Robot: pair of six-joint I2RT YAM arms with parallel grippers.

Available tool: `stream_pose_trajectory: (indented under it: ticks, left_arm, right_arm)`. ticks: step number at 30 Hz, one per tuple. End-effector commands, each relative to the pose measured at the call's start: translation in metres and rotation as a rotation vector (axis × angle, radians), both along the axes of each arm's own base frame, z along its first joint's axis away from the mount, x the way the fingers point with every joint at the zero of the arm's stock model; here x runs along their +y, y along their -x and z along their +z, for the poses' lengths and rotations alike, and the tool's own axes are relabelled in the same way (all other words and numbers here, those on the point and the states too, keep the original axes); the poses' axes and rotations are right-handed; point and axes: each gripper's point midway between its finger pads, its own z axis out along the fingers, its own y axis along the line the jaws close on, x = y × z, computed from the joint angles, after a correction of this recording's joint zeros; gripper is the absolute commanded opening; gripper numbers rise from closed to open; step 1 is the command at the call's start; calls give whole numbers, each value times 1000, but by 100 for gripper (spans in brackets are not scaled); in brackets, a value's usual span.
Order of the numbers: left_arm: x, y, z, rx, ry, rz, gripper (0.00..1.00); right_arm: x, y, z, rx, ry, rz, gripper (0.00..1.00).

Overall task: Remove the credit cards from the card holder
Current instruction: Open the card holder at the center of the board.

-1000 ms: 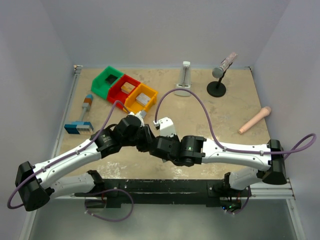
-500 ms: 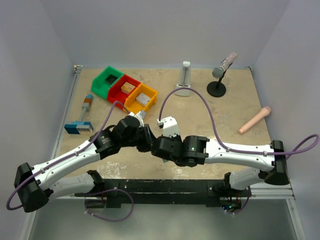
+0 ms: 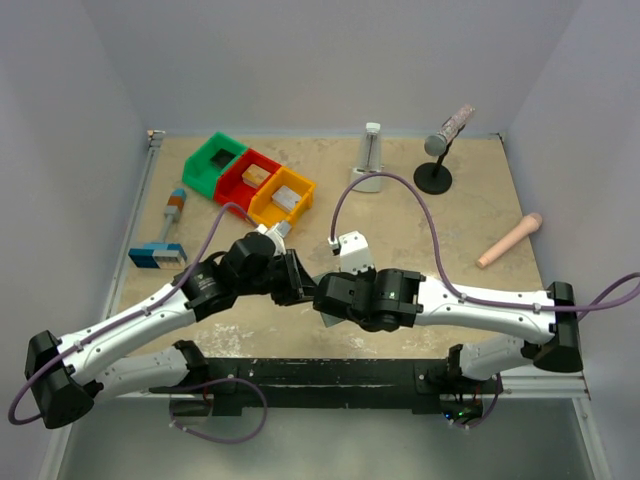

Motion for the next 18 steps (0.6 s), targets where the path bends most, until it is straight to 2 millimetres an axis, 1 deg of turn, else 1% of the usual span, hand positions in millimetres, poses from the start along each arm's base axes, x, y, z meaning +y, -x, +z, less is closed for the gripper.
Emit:
stream_pose_trajectory:
  ticks: [1, 3, 4, 7, 8, 9, 10, 11, 12, 14, 16, 18]
  left_arm:
    - [-2, 6, 9, -19, 36, -30, 0]
    - [-1, 5, 8, -41, 30, -42, 0]
    - [-2, 5, 8, -56, 34, -54, 0]
    - [-10, 8, 16, -219, 107, -174, 0]
    - [-12, 11, 19, -269, 140, -215, 0]
    - [-12, 14, 18, -310, 169, -248, 0]
    - [-13, 15, 20, -347, 197, -260, 0]
    - [-10, 16, 17, -375, 211, -269, 0]
    - [-10, 14, 25, -428, 250, -273, 0]
    - [-6, 13, 24, -470, 280, -295, 0]
    - [-2, 18, 24, -492, 332, -354, 0]
    - [-1, 24, 31, -544, 418, -411, 0]
  right_arm:
    - [-9, -6, 16, -59, -33, -13, 0]
    - [-8, -2, 17, -42, -87, 9, 0]
    - [-9, -1, 20, -42, -114, 13, 3]
    - [-19, 3, 31, -44, -161, 15, 31]
    - [-23, 5, 33, -42, -171, 20, 36]
    - [-26, 6, 37, -48, -191, 30, 38]
    - [-25, 7, 41, -54, -209, 66, 40]
    - [-16, 12, 43, -42, -254, 131, 41]
    - [-9, 18, 46, -35, -300, 203, 42]
    - [11, 35, 55, -21, -463, 338, 43]
    - [27, 51, 70, -34, -643, 463, 39]
    - [34, 68, 82, -7, -744, 554, 36]
